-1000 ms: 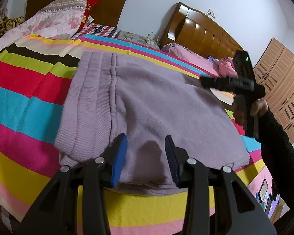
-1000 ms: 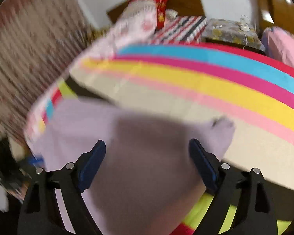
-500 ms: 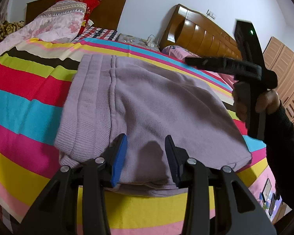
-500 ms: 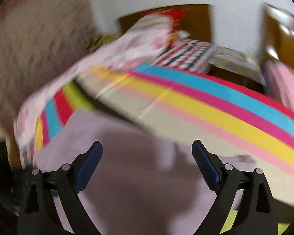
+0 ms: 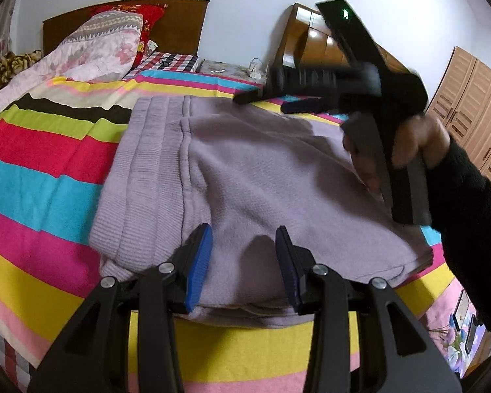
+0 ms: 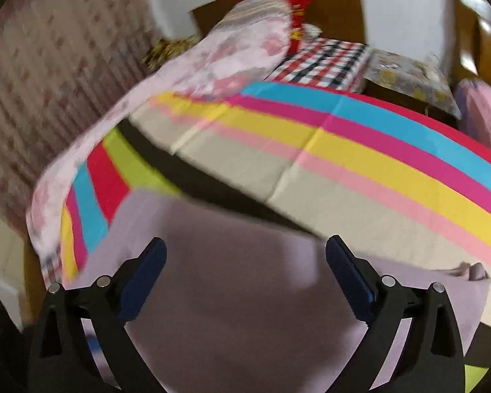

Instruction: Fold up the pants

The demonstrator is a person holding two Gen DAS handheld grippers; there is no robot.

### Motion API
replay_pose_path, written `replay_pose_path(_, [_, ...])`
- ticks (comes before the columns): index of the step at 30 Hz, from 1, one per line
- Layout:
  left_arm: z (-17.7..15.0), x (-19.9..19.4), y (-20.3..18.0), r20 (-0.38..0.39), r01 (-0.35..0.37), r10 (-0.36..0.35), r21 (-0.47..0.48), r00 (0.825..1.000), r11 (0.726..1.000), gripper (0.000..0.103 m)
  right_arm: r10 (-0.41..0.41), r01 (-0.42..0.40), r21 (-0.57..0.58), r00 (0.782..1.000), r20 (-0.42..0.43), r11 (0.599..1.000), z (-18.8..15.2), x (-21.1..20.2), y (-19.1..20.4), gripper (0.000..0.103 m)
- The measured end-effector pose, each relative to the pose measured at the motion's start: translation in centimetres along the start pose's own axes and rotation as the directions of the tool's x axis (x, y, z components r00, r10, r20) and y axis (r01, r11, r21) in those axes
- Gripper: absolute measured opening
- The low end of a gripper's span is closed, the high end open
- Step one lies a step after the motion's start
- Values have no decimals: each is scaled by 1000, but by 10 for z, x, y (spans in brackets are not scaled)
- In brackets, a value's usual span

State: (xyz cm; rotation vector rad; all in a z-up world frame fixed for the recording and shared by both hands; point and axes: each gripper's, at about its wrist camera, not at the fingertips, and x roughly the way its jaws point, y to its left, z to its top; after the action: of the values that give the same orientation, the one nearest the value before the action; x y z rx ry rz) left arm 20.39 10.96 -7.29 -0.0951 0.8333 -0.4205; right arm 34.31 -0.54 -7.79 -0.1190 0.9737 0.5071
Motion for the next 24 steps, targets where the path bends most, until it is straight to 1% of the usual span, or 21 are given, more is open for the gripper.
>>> replay_pose_path(1, [1,0,0,-1,0,0,1,1000,1000,40,-28,28,-23,1000,-5,999,-3,1,1,95])
replay_pose_path(3, [0,0,-1,-3,-2,2,7,1000,1000,41,-44,43,7,999,20,999,-7,-13,-1,95])
replay_pose_path(6, [-2,-1,-1,6,0,0,7,1000,1000,41,-27,23,40,993,119,999,-19,-57,-2,95])
replay_pose_path(7, [-2,-1,-1,9,1,-1,6,1000,1000,41,-30,26,33,991,130,999,-24,-65,0,95])
replay_pose_path(8, [-2,-1,-1,9,2,-2,6,1000,1000,41,-44,43,12,990,137,999,-35,-77,4,95])
replay_pose_path(9, [-2,-1,-1,9,2,-2,3,1000,1000,41,-59,60,-2,989,135,998,-42,-81,6,95])
replay_pose_path(11, [-2,-1,-1,8,6,-6,3,1000,1000,44,-109,113,-39,988,105,993,-63,-85,11,96])
replay_pose_path(12, [-1,-2,-1,8,10,-10,4,1000,1000,47,-141,146,-63,987,71,987,-78,-83,14,96])
replay_pose_path(13, [-1,-1,-4,8,8,-9,11,1000,1000,48,-159,162,-85,986,43,983,-89,-79,17,96])
replay_pose_path(14, [-1,0,-6,7,4,-4,18,1000,1000,52,-177,177,-114,984,14,978,-100,-74,20,96])
replay_pose_path(15, [-1,1,-9,5,-2,2,33,1000,999,57,-196,195,-135,981,10,971,-113,-74,23,96])
replay_pose_path(16, [-1,2,-13,3,-5,5,45,1000,999,61,-196,200,-117,980,42,973,-121,-80,22,96])
replay_pose_path(18, [-2,7,-25,-3,-34,34,95,999,995,75,-163,165,-37,984,68,986,-134,-96,18,96])
replay_pose_path(19, [-2,10,-31,-6,-54,55,120,998,991,78,-158,159,-13,984,88,987,-139,-102,17,96])
replay_pose_path(20, [-3,12,-37,-7,-82,84,147,996,986,82,-168,169,5,979,114,986,-146,-108,18,96])
replay_pose_path(21, [-4,15,-41,-4,-108,110,164,994,981,86,-191,191,11,974,124,982,-155,-111,19,96])
replay_pose_path(22, [-3,18,-44,-1,-128,130,166,991,978,87,-199,199,11,973,120,980,-160,-110,20,96])
replay_pose_path(24, [-1,21,-47,-4,-137,139,160,990,978,93,-200,196,47,970,138,980,-173,-111,17,96])
